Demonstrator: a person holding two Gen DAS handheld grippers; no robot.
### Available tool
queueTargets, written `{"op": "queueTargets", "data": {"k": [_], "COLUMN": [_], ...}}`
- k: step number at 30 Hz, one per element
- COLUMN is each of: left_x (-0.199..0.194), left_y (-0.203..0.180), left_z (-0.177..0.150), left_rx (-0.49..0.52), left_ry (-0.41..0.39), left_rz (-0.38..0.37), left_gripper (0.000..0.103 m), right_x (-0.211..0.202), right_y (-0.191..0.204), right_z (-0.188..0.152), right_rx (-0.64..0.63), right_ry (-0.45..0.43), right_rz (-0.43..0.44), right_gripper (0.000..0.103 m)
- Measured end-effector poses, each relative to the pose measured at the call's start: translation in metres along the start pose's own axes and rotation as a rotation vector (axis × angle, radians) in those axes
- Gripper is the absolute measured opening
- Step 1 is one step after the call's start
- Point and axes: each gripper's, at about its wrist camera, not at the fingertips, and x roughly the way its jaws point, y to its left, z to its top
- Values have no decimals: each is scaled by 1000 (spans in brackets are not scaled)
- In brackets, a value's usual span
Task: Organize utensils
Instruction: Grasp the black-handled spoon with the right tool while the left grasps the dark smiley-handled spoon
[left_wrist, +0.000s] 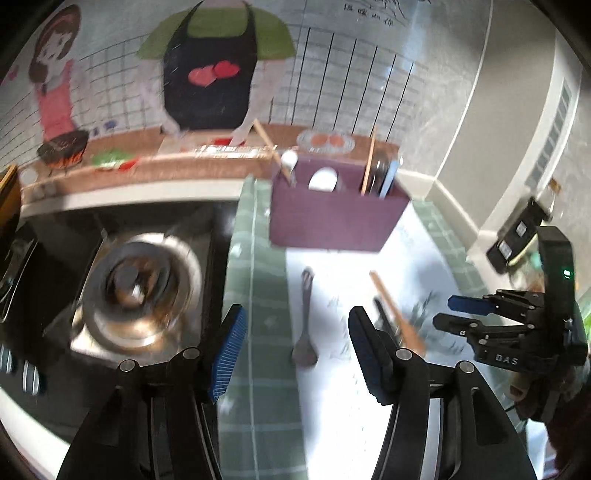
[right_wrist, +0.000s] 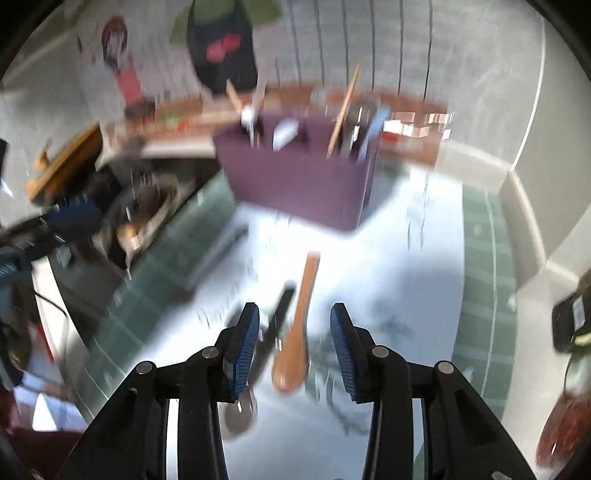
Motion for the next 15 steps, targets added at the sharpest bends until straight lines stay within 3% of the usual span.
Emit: {"op": "queueTargets", "data": {"k": [6,15], "left_x": [-4,-8], "left_y": [13,19], "left_z": [-44,-66], "left_rx": [-6,2], "left_ry": [35,42], "left_rz": [31,29], "left_gripper": [58,58], "right_x": [30,64], "right_y": [21,38], "right_z": [-22,-16], "right_rx": [27,45], "right_ry": [67,93], "right_rz": [64,-46], "right_gripper": [30,26]}}
